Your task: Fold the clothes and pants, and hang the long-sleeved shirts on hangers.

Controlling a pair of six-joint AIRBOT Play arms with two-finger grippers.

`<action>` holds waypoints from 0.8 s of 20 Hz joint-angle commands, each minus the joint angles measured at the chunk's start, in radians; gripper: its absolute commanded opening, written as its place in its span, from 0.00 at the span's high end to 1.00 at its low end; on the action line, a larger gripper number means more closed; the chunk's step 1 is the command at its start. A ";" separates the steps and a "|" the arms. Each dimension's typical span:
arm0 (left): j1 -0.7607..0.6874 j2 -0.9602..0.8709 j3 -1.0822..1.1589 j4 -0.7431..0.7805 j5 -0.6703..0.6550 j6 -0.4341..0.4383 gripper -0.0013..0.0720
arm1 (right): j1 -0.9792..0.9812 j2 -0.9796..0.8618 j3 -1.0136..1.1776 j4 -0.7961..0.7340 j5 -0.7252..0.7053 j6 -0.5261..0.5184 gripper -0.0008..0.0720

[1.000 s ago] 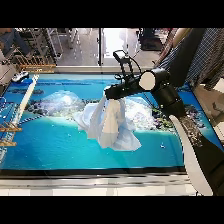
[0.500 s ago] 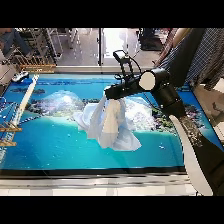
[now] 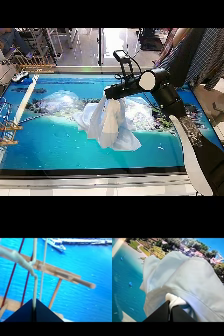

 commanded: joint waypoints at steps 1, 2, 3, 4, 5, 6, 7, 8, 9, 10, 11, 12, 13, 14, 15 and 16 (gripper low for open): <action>0.000 0.052 0.001 -0.165 0.007 0.154 0.96 | 0.001 0.000 0.001 0.001 0.000 0.014 0.97; 0.000 0.081 0.002 -0.236 0.011 0.194 0.96 | 0.001 0.000 0.001 0.000 0.000 0.014 0.97; 0.000 0.112 0.002 -0.308 0.013 0.230 0.96 | 0.001 0.000 0.001 0.000 0.000 0.014 0.97; 0.000 0.150 0.002 -0.401 0.012 0.280 0.96 | 0.001 0.000 0.001 0.000 0.000 0.013 0.97; 0.000 0.185 0.002 -0.502 0.009 0.333 0.96 | 0.001 0.000 0.001 -0.003 0.000 0.013 0.97; 0.000 0.224 0.002 -0.636 -0.015 0.409 0.96 | 0.001 0.000 0.001 -0.013 0.000 0.011 0.97; 0.000 0.256 0.002 -0.796 -0.066 0.508 0.96 | 0.001 0.000 0.001 -0.035 0.000 0.009 0.97; -0.001 0.277 0.002 -0.958 -0.143 0.608 0.96 | 0.001 0.000 0.001 -0.063 0.000 0.001 0.97; -0.006 0.287 0.002 -1.123 -0.254 0.691 0.96 | 0.000 0.000 0.001 -0.100 0.000 0.001 0.97; -0.019 0.287 0.001 -1.237 -0.365 0.727 0.96 | 0.000 0.000 0.003 -0.144 -0.002 0.001 0.97; -0.048 0.282 0.001 -1.294 -0.470 0.740 0.96 | -0.002 0.002 0.004 -0.184 -0.006 0.002 0.97; -0.088 0.273 0.001 -1.299 -0.549 0.742 0.96 | -0.008 0.005 0.004 -0.223 -0.016 0.002 0.97; -0.136 0.259 -0.001 -1.289 -0.612 0.742 0.96 | -0.018 0.009 0.004 -0.248 -0.031 0.003 0.97; -0.196 0.238 -0.001 -1.281 -0.667 0.742 0.96 | -0.034 0.011 0.004 -0.266 -0.045 0.003 0.97; -0.255 0.216 -0.002 -1.278 -0.694 0.740 0.96 | -0.051 0.013 0.004 -0.272 -0.055 0.003 0.97; -0.317 0.195 -0.001 -1.268 -0.692 0.742 0.96 | -0.068 0.014 0.004 -0.275 -0.056 0.003 0.97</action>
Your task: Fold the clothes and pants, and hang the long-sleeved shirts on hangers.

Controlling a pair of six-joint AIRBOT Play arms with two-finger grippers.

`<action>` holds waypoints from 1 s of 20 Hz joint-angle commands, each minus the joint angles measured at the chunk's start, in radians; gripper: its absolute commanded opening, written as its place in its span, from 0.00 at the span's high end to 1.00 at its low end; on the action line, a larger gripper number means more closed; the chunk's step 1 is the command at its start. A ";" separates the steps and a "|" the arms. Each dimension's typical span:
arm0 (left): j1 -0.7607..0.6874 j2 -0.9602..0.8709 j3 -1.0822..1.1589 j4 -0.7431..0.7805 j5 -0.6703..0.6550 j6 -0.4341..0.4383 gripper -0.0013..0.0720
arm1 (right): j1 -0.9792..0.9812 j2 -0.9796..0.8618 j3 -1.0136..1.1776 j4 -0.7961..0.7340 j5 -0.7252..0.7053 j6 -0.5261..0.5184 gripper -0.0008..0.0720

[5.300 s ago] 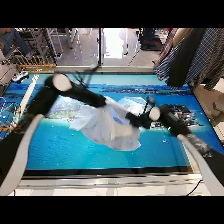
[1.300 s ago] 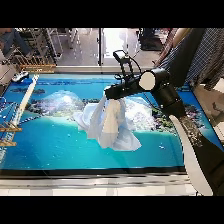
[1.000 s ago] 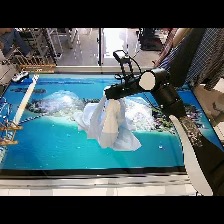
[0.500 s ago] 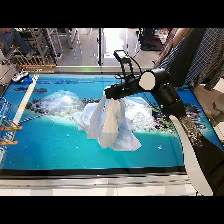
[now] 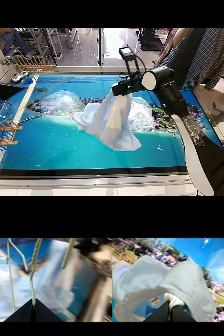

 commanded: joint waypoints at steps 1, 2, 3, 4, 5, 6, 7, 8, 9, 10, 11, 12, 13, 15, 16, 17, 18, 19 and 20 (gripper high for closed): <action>-0.183 -0.060 0.000 -0.079 -0.155 0.046 0.96 | -0.046 0.006 0.001 -0.062 -0.021 0.000 0.97; -0.224 -0.078 0.000 -0.079 -0.154 0.045 0.96 | -0.057 0.006 0.001 -0.061 -0.016 0.000 0.97; -0.263 -0.096 0.000 -0.080 -0.150 0.045 0.96 | -0.064 0.006 0.001 -0.061 -0.010 -0.001 0.97; -0.295 -0.110 0.000 -0.083 -0.140 0.045 0.96 | -0.064 0.006 0.001 -0.058 -0.005 -0.003 0.97; -0.323 -0.119 0.000 -0.083 -0.112 0.045 0.96 | -0.064 0.006 0.001 -0.053 0.001 -0.020 0.97; -0.348 -0.129 0.000 -0.083 -0.061 0.046 0.96 | -0.061 0.006 0.001 -0.037 0.007 -0.042 0.97; -0.368 -0.135 0.000 -0.083 0.005 0.046 0.96 | -0.056 0.007 0.001 -0.034 0.012 -0.050 0.97; -0.383 -0.140 0.000 -0.084 0.063 0.046 0.96 | -0.049 0.007 0.001 -0.029 0.018 -0.055 0.97; -0.394 -0.143 0.000 -0.084 0.119 0.046 0.96 | -0.047 0.007 0.001 -0.027 0.027 -0.071 0.97; -0.401 -0.148 0.000 -0.097 0.155 0.046 0.96 | -0.040 0.007 0.001 -0.023 0.042 -0.084 0.97; -0.404 -0.153 0.000 -0.129 0.164 0.046 0.96 | -0.039 0.007 0.001 -0.023 0.053 -0.092 0.97; -0.404 -0.158 0.000 -0.158 0.164 0.046 0.96 | -0.039 0.007 0.001 -0.020 0.061 -0.095 0.97; -0.404 -0.160 0.000 -0.166 0.167 0.046 0.96 | -0.039 0.007 0.001 -0.021 0.062 -0.095 0.97; -0.404 -0.163 0.000 -0.165 0.180 0.046 0.96 | -0.039 0.007 0.001 -0.020 0.062 -0.095 0.97; -0.404 -0.163 0.000 -0.165 0.195 0.052 0.96 | -0.039 0.007 0.001 -0.019 0.062 -0.095 0.97; -0.404 -0.163 0.000 -0.166 0.208 0.074 0.96 | -0.039 0.007 0.001 -0.016 0.063 -0.095 0.97; -0.404 -0.163 0.000 -0.168 0.225 0.080 0.96 | -0.039 0.007 0.001 -0.016 0.063 -0.095 0.97; -0.404 -0.163 0.000 -0.173 0.235 0.080 0.96 | -0.039 0.007 0.001 -0.015 0.063 -0.095 0.97; -0.408 -0.163 0.000 -0.180 0.235 0.081 0.96 | -0.039 0.007 0.001 -0.014 0.062 -0.095 0.97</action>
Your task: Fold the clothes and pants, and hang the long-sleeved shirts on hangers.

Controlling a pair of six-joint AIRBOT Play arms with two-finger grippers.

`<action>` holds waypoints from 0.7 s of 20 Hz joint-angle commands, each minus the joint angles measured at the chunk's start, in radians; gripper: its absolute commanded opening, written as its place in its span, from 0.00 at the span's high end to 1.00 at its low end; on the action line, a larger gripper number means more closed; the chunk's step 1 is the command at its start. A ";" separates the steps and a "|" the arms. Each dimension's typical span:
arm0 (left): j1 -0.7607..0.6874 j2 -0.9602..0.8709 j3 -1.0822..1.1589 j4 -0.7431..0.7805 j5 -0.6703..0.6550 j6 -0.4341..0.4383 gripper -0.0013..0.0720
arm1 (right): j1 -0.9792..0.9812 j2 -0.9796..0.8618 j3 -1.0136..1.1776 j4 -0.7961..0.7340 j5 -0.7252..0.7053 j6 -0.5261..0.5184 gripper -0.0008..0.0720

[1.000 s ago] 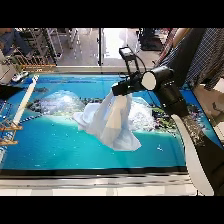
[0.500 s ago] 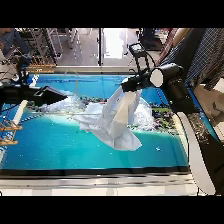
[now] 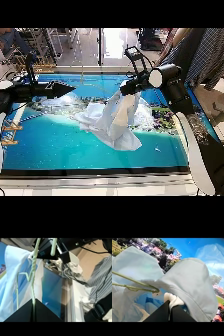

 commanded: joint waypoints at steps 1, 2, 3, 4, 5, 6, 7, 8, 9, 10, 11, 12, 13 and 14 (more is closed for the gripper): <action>-0.010 -0.002 0.000 -0.019 0.035 0.015 0.96 | 0.001 0.001 0.001 0.003 0.002 -0.006 0.97; -0.018 -0.002 0.000 -0.019 0.034 0.015 0.96 | 0.001 0.001 0.001 0.006 0.002 -0.007 0.97; -0.026 -0.005 0.000 -0.023 0.031 0.015 0.96 | 0.001 0.001 0.001 0.019 0.000 -0.015 0.97; -0.035 -0.012 0.000 -0.044 0.024 0.017 0.96 | 0.001 0.001 0.001 0.041 -0.005 -0.031 0.97; -0.043 -0.022 0.000 -0.073 0.016 0.031 0.96 | 0.001 0.001 0.001 0.065 -0.007 -0.058 0.97; -0.050 -0.035 0.000 -0.107 0.013 0.041 0.96 | 0.001 0.001 0.001 0.084 -0.007 -0.071 0.97; -0.055 -0.052 0.000 -0.147 0.011 0.040 0.96 | 0.001 0.002 0.001 0.096 -0.006 -0.081 0.97; -0.060 -0.069 0.000 -0.171 0.008 0.040 0.96 | 0.001 0.003 0.001 0.104 -0.004 -0.098 0.97; -0.060 -0.084 0.000 -0.175 0.008 0.040 0.96 | 0.001 0.008 0.001 0.110 -0.004 -0.123 0.97; -0.061 -0.097 0.000 -0.175 0.005 0.040 0.96 | 0.001 0.015 0.001 0.134 -0.004 -0.174 0.97; -0.061 -0.109 0.000 -0.175 -0.003 0.040 0.96 | 0.001 0.027 0.001 0.180 -0.005 -0.255 0.97; -0.061 -0.121 0.000 -0.176 -0.018 0.040 0.96 | 0.001 0.037 0.002 0.227 -0.004 -0.330 0.97; -0.061 -0.131 0.000 -0.176 -0.037 0.040 0.96 | 0.001 0.051 0.003 0.279 -0.005 -0.394 0.97; -0.061 -0.138 0.000 -0.177 -0.061 0.040 0.96 | 0.001 0.062 0.003 0.324 -0.003 -0.438 0.97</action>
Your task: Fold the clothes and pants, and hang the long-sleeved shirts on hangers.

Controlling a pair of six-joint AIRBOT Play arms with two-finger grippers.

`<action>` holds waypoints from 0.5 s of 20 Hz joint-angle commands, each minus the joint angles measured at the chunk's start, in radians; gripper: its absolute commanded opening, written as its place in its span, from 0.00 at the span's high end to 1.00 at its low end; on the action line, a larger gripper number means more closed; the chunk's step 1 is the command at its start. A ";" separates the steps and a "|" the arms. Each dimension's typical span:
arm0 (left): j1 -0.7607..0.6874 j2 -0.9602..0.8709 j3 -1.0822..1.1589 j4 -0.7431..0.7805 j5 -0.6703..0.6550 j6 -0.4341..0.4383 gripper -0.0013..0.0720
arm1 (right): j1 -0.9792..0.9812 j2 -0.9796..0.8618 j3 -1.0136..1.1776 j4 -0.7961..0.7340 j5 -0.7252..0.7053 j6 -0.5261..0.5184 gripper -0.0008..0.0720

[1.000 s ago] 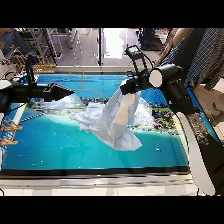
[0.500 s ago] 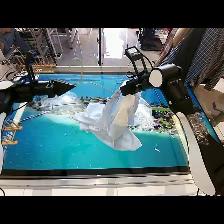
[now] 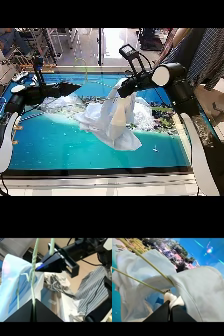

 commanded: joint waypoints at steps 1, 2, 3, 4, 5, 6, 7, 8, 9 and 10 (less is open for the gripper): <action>-0.003 -0.036 0.000 -0.027 -0.077 0.001 0.96 | 0.001 0.036 0.002 0.189 0.007 -0.207 0.97; -0.004 -0.044 0.000 -0.055 -0.102 0.001 0.96 | 0.001 0.042 0.002 0.253 0.023 -0.237 0.97; -0.005 -0.050 0.000 -0.080 -0.111 0.001 0.97 | 0.001 0.044 0.002 0.332 0.061 -0.266 0.97; -0.007 -0.053 0.000 -0.097 -0.107 0.002 0.96 | 0.002 0.043 0.002 0.397 0.106 -0.282 0.97; -0.010 -0.053 0.000 -0.100 -0.102 0.002 0.97 | 0.009 0.043 0.002 0.435 0.156 -0.292 0.97; -0.016 -0.053 0.000 -0.105 -0.103 0.001 0.96 | 0.022 0.044 0.002 0.441 0.197 -0.295 0.97; -0.023 -0.053 0.000 -0.108 -0.105 0.001 0.97 | 0.036 0.044 0.002 0.435 0.230 -0.298 0.97; -0.033 -0.053 0.000 -0.111 -0.106 0.001 0.96 | 0.050 0.044 0.002 0.431 0.249 -0.299 0.97; -0.041 -0.053 0.000 -0.112 -0.106 0.001 0.97 | 0.066 0.044 0.002 0.431 0.259 -0.299 0.97; -0.048 -0.053 0.000 -0.114 -0.105 0.001 0.96 | 0.080 0.044 0.002 0.431 0.270 -0.299 0.97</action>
